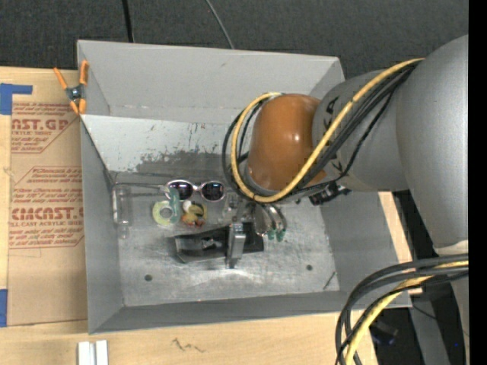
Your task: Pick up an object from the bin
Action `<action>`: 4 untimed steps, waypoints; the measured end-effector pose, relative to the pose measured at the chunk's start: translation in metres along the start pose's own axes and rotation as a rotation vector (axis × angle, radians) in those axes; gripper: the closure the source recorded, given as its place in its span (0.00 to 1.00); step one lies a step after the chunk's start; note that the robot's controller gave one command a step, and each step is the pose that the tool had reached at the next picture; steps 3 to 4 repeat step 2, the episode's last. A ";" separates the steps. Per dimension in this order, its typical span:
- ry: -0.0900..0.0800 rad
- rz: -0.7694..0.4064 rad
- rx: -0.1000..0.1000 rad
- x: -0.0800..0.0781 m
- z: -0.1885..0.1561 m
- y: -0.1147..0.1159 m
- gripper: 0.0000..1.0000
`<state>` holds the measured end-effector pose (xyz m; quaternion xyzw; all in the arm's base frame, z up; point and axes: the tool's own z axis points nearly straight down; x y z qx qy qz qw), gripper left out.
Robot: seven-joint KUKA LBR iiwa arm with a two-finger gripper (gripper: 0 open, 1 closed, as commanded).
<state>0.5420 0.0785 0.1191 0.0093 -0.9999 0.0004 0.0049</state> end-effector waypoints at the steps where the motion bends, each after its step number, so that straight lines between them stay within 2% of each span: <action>1: -0.003 0.000 0.000 -0.001 -0.022 0.000 1.00; 2: -0.008 0.000 -0.001 -0.001 -0.040 0.000 1.00; 4: -0.008 0.000 -0.001 -0.001 -0.040 0.000 1.00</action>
Offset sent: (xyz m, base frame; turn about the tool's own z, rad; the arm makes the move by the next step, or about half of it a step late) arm 0.0000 0.0002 0.0380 0.0000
